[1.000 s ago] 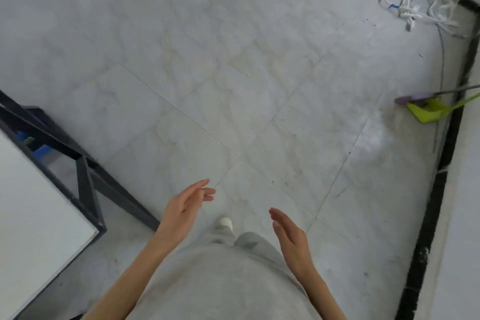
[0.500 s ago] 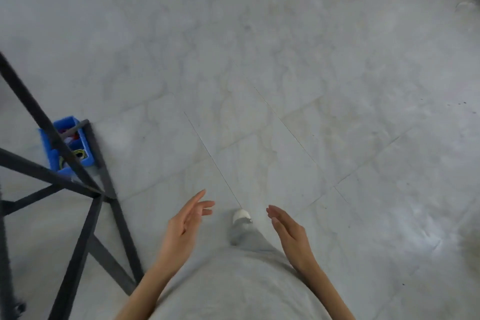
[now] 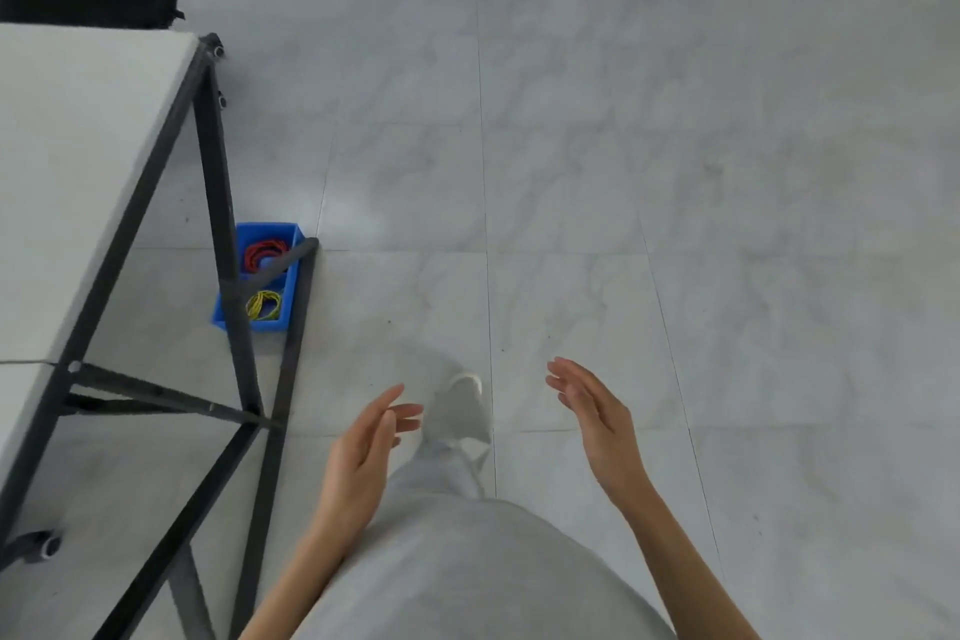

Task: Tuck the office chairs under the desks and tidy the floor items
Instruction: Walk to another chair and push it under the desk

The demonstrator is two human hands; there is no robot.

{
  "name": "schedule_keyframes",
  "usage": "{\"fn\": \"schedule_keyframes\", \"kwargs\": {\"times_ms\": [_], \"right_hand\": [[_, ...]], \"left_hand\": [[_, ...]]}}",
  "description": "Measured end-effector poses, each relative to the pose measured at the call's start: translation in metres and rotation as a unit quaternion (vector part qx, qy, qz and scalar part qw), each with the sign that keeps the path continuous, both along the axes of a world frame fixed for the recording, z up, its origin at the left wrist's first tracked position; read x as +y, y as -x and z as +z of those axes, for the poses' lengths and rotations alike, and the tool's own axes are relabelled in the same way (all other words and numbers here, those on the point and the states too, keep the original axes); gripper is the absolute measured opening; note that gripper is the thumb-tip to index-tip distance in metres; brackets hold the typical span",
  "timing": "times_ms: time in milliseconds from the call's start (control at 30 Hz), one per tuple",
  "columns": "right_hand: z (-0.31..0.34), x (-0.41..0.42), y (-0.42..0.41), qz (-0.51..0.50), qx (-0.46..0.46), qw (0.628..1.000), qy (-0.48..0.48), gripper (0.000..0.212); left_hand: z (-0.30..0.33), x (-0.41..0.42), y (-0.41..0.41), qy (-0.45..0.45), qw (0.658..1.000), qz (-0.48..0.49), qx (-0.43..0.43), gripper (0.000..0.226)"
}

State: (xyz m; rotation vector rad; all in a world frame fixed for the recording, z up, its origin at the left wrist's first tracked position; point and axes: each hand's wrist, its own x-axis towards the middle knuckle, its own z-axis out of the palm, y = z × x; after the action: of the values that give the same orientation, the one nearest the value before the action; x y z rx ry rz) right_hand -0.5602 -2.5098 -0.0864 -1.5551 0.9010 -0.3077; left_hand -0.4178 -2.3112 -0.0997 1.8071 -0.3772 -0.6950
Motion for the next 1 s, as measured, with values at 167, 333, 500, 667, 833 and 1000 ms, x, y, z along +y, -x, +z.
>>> {"fn": "schedule_keyframes", "kwargs": {"times_ms": [167,333,500,667,833,1000], "right_hand": [[-0.005,-0.072,-0.068,-0.034,0.032,0.997,-0.054,0.021],[0.001,-0.158,-0.147,-0.062,0.03,0.996,-0.06,0.026],[-0.018,-0.266,-0.263,-0.029,0.028,0.998,-0.04,0.028],[-0.013,-0.394,-0.418,0.077,0.003,0.997,-0.022,0.025],[0.026,-0.497,-0.576,0.166,-0.027,0.986,-0.019,0.02],[0.032,-0.562,-0.719,0.225,-0.041,0.973,-0.003,0.028]], "left_hand": [[0.03,-0.131,-0.128,0.014,0.998,-0.049,-0.035,0.025],[0.058,-0.249,-0.235,0.018,0.992,-0.108,-0.06,0.028],[0.043,-0.339,-0.327,0.006,0.993,-0.091,-0.08,0.03],[0.023,-0.398,-0.408,-0.026,0.998,0.021,-0.049,0.029],[0.038,-0.442,-0.487,-0.024,0.99,0.138,-0.034,0.028],[0.029,-0.497,-0.586,-0.028,0.981,0.192,-0.032,0.028]]}}
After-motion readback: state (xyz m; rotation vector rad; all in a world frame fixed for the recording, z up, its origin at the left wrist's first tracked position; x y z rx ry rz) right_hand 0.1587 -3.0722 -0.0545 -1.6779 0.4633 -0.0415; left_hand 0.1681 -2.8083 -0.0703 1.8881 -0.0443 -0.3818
